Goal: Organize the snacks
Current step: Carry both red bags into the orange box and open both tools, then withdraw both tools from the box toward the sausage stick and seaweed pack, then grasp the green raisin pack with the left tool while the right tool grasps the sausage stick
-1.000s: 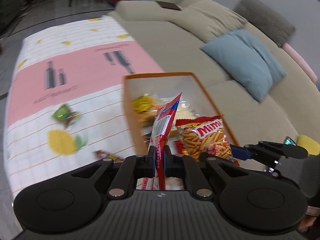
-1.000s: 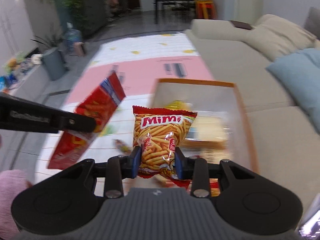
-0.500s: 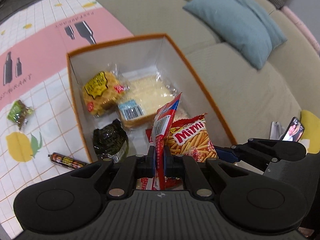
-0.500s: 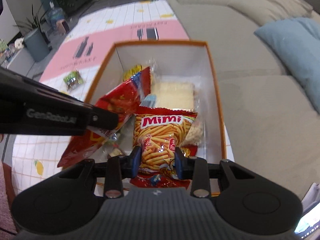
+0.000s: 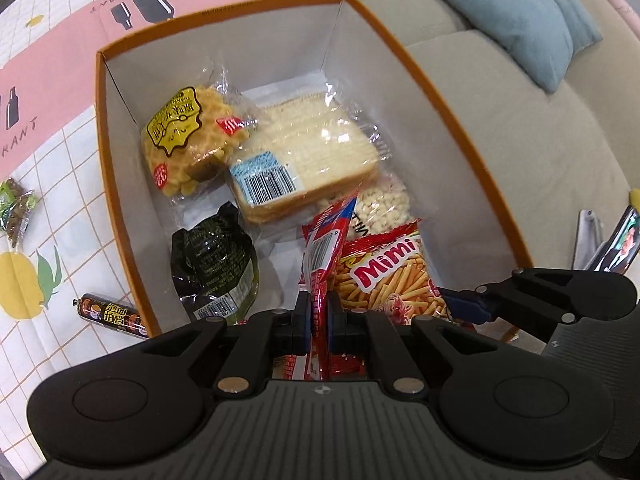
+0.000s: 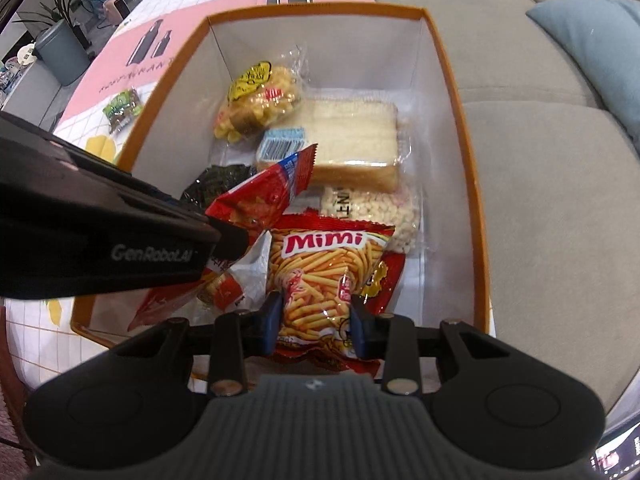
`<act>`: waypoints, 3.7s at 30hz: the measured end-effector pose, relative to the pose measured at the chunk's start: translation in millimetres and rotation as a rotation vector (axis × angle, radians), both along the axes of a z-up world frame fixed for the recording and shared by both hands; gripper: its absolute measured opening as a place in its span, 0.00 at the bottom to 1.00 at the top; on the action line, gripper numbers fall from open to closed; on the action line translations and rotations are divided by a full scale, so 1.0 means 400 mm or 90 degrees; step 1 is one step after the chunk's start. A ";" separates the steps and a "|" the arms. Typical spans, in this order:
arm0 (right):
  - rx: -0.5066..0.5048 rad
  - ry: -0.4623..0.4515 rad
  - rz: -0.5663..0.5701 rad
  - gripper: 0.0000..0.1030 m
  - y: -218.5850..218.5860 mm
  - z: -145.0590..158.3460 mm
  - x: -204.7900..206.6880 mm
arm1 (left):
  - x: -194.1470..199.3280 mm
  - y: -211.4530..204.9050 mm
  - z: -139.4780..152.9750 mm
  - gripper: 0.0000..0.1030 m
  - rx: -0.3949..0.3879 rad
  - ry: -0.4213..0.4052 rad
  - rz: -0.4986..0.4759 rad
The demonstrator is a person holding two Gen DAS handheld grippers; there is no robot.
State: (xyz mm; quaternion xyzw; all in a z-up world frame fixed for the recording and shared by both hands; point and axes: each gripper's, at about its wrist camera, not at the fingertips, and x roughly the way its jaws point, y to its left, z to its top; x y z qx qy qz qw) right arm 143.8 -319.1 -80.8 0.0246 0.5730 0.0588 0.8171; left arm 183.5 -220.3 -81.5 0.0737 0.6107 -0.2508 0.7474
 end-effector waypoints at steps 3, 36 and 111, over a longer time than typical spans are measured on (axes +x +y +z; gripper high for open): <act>0.001 0.010 -0.001 0.33 -0.003 -0.013 0.001 | 0.004 -0.003 -0.014 0.07 0.005 0.010 -0.002; -0.106 -0.084 0.000 0.75 0.071 0.127 -0.049 | -0.097 0.096 0.164 0.45 -0.027 -0.129 0.003; -0.115 0.105 0.280 0.27 0.571 -0.153 0.282 | 0.146 0.633 -0.063 0.53 0.018 -0.199 0.071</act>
